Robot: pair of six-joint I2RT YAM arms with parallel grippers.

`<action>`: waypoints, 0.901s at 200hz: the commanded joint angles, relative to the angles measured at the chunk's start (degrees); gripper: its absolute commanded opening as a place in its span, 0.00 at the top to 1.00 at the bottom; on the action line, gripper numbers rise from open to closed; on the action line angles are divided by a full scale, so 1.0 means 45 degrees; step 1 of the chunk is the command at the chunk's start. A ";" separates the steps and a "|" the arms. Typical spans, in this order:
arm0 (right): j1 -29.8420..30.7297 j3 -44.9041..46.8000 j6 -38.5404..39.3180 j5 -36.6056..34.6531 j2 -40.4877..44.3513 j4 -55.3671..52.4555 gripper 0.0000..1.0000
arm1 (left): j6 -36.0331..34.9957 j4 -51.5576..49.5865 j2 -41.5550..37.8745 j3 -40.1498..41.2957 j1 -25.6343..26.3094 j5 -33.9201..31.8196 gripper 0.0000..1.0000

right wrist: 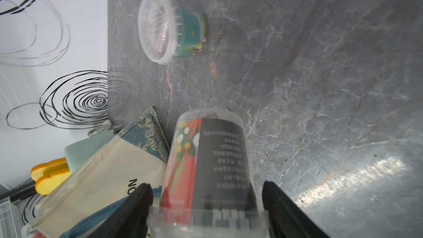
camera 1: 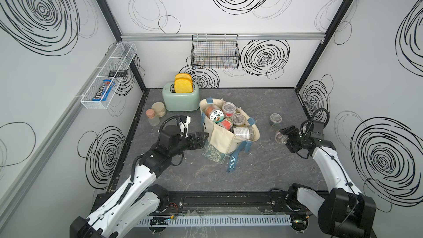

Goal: Take out the seed jars from the canvas bag
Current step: Place the seed jar at the center of the board.

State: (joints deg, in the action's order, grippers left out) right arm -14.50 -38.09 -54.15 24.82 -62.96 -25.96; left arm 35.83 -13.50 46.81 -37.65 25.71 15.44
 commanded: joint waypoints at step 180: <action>-0.1524 -0.2684 -0.0498 0.2347 -0.5600 -0.0257 0.01 | 0.0415 0.0937 0.0573 0.0202 0.0381 -0.0277 0.04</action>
State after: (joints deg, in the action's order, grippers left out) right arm -20.73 -47.97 -58.28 34.59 -89.36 -25.12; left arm 36.71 -11.97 48.75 -36.64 26.85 15.16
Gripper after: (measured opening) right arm 0.970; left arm 0.959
